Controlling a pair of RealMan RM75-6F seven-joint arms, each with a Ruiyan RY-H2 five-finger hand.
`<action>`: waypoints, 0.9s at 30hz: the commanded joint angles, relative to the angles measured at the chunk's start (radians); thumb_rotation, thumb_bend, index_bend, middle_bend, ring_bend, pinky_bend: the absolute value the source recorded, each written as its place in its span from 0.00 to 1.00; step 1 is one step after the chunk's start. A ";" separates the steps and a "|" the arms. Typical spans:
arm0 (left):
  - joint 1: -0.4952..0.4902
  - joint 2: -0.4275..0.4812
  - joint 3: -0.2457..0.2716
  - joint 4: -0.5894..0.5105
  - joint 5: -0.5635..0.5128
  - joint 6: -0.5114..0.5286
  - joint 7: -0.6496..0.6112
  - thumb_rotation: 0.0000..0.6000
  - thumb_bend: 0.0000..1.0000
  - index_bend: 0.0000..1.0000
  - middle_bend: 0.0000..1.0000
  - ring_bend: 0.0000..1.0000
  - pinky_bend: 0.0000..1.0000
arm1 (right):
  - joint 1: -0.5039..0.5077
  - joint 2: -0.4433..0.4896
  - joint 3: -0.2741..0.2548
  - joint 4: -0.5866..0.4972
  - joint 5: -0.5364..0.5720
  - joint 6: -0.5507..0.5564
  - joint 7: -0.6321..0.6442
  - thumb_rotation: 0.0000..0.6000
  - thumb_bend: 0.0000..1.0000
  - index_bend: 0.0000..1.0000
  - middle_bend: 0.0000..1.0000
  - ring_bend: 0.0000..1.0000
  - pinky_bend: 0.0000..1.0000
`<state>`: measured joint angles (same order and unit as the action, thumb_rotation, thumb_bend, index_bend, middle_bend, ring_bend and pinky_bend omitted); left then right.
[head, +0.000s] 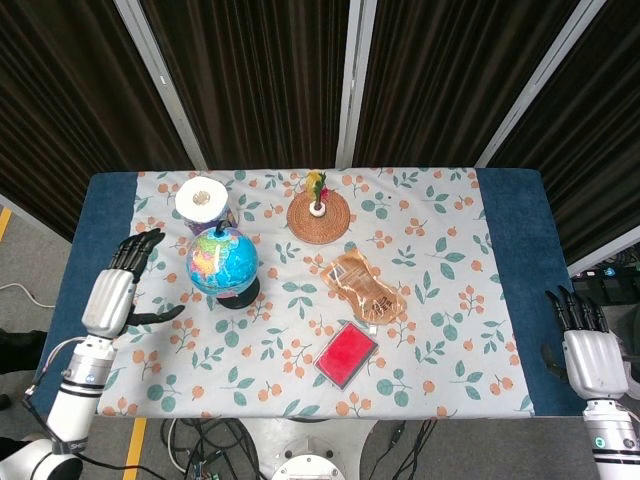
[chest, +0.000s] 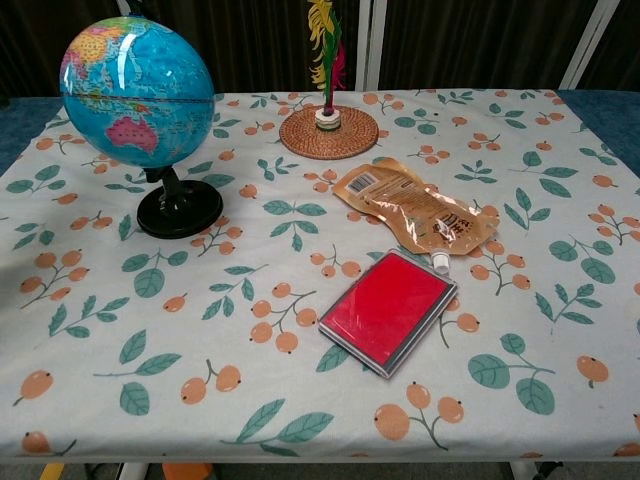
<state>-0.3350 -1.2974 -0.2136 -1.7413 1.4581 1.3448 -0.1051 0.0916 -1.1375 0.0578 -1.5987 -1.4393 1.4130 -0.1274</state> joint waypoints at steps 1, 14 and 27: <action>-0.022 -0.021 -0.015 -0.011 -0.006 -0.008 0.013 0.85 0.00 0.04 0.02 0.00 0.00 | 0.000 0.000 0.001 0.003 0.003 -0.002 0.004 1.00 0.30 0.00 0.00 0.00 0.00; -0.114 -0.110 -0.044 -0.017 -0.062 -0.066 0.125 0.99 0.00 0.04 0.00 0.00 0.00 | 0.000 -0.008 0.005 0.027 0.012 -0.005 0.029 1.00 0.30 0.00 0.00 0.00 0.00; -0.167 -0.175 -0.065 0.042 -0.089 -0.071 0.145 1.00 0.00 0.04 0.00 0.00 0.00 | -0.004 -0.004 0.011 0.038 0.015 0.006 0.038 1.00 0.30 0.00 0.00 0.00 0.00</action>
<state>-0.5011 -1.4714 -0.2783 -1.7005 1.3705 1.2743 0.0392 0.0874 -1.1415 0.0690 -1.5610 -1.4238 1.4185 -0.0898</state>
